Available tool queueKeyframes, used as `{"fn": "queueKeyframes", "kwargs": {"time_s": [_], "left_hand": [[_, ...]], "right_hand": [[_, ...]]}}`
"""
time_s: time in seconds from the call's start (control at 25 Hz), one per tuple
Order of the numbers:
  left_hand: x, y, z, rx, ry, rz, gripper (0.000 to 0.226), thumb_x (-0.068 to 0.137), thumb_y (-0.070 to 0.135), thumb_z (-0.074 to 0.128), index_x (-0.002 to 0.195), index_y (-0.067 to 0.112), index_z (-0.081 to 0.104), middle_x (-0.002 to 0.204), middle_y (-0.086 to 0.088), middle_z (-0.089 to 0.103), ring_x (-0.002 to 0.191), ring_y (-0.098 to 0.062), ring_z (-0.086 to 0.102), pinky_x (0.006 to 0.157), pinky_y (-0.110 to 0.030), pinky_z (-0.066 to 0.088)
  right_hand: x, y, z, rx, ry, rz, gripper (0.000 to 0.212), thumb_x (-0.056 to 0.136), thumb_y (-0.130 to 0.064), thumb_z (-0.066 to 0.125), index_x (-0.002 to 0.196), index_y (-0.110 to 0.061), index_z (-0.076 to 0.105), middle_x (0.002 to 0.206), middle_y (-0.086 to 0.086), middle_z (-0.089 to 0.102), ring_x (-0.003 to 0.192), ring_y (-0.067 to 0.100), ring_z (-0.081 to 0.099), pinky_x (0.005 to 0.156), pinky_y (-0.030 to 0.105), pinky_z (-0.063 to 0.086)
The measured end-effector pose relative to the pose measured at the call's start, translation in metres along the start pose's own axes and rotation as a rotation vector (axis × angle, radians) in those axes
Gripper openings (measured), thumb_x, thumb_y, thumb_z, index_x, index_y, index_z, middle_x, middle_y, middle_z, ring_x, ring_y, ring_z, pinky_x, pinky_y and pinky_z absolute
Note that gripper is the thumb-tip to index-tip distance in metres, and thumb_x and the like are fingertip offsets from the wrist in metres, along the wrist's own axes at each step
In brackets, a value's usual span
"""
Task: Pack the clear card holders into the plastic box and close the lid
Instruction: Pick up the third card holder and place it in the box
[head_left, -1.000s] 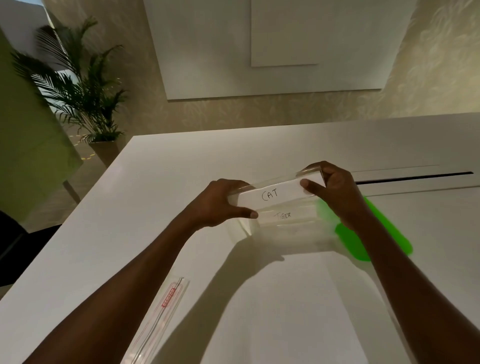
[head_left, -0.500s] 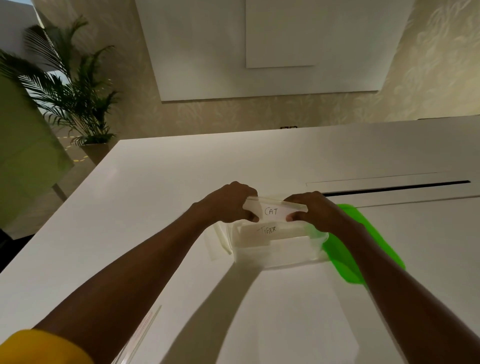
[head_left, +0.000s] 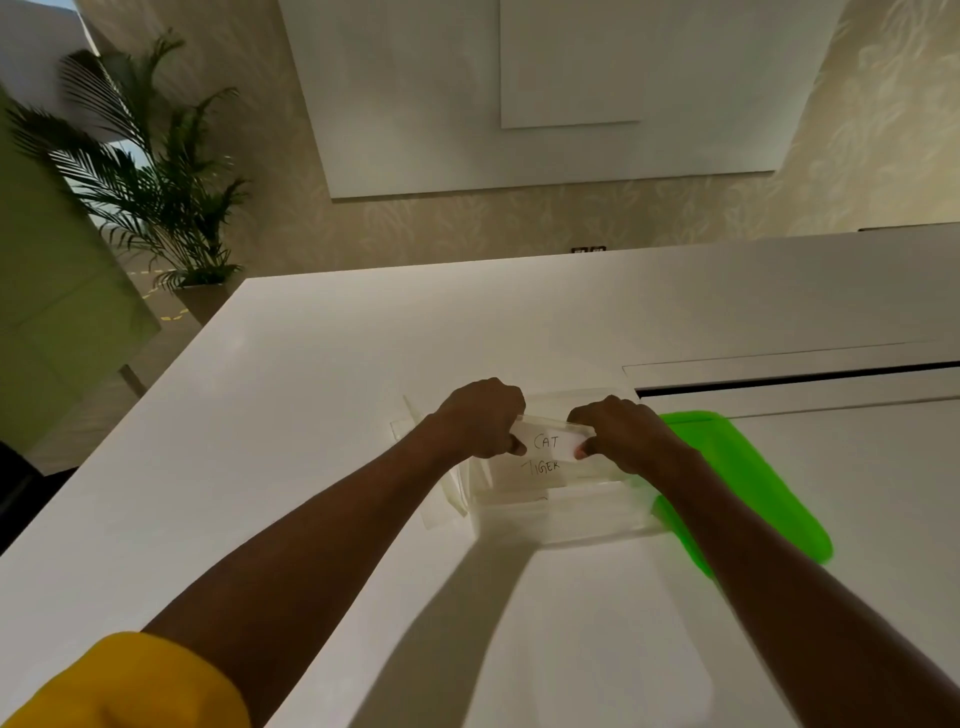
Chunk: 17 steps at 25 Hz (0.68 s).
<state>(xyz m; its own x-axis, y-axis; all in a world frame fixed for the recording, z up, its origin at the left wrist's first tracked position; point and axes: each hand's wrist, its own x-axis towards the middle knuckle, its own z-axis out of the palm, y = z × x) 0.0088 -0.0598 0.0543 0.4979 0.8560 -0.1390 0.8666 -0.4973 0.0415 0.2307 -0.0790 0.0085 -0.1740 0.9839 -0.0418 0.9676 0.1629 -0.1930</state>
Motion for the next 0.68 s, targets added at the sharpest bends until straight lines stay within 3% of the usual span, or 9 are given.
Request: {"fn": "queueKeyframes", "kwargs": {"time_s": [0.12, 0.24, 0.36, 0.52, 0.68], "left_hand": [[0.000, 0.003, 0.011, 0.003, -0.041, -0.035, 0.056, 0.088, 0.043, 0.078, 0.130, 0.010, 0.061, 0.125, -0.012, 0.063, 0.110, -0.032, 0.066, 0.086, -0.039, 0.054], [0.001, 0.006, 0.023, 0.007, -0.058, -0.054, 0.058, 0.088, 0.043, 0.079, 0.131, 0.009, 0.059, 0.128, -0.013, 0.062, 0.113, -0.034, 0.065, 0.091, -0.042, 0.054], [0.004, 0.008, 0.034, 0.016, -0.057, -0.058, 0.055, 0.087, 0.041, 0.080, 0.126, 0.008, 0.061, 0.124, -0.013, 0.064, 0.109, -0.033, 0.067, 0.088, -0.042, 0.055], [0.004, 0.006, 0.045, 0.003, -0.056, -0.088, 0.054, 0.086, 0.041, 0.081, 0.125, 0.009, 0.061, 0.122, -0.012, 0.064, 0.107, -0.033, 0.067, 0.085, -0.041, 0.055], [0.004, 0.007, 0.051, 0.029, -0.010, -0.113, 0.047, 0.086, 0.040, 0.082, 0.117, 0.008, 0.067, 0.116, -0.011, 0.069, 0.104, -0.032, 0.068, 0.081, -0.039, 0.054]], "right_hand": [[0.001, 0.001, 0.010, -0.124, 0.033, -0.021, 0.042, 0.087, -0.032, 0.077, 0.126, -0.036, 0.063, 0.117, -0.003, 0.070, 0.112, 0.024, 0.066, 0.075, 0.028, 0.035], [0.000, 0.002, 0.014, -0.175, 0.027, -0.031, 0.032, 0.086, -0.031, 0.075, 0.116, -0.036, 0.066, 0.108, -0.007, 0.074, 0.106, 0.022, 0.069, 0.073, 0.029, 0.037], [-0.001, 0.002, 0.016, -0.200, 0.041, -0.054, 0.025, 0.085, -0.031, 0.073, 0.109, -0.033, 0.069, 0.102, -0.007, 0.077, 0.101, 0.021, 0.071, 0.072, 0.029, 0.040], [-0.001, 0.002, 0.016, -0.224, 0.040, -0.075, 0.037, 0.089, -0.035, 0.072, 0.125, -0.034, 0.066, 0.117, -0.008, 0.075, 0.114, 0.019, 0.068, 0.090, 0.032, 0.049], [-0.002, 0.001, 0.014, -0.229, 0.042, -0.059, 0.045, 0.087, -0.043, 0.073, 0.128, -0.033, 0.057, 0.118, 0.000, 0.073, 0.112, 0.023, 0.067, 0.091, 0.032, 0.047]]}}
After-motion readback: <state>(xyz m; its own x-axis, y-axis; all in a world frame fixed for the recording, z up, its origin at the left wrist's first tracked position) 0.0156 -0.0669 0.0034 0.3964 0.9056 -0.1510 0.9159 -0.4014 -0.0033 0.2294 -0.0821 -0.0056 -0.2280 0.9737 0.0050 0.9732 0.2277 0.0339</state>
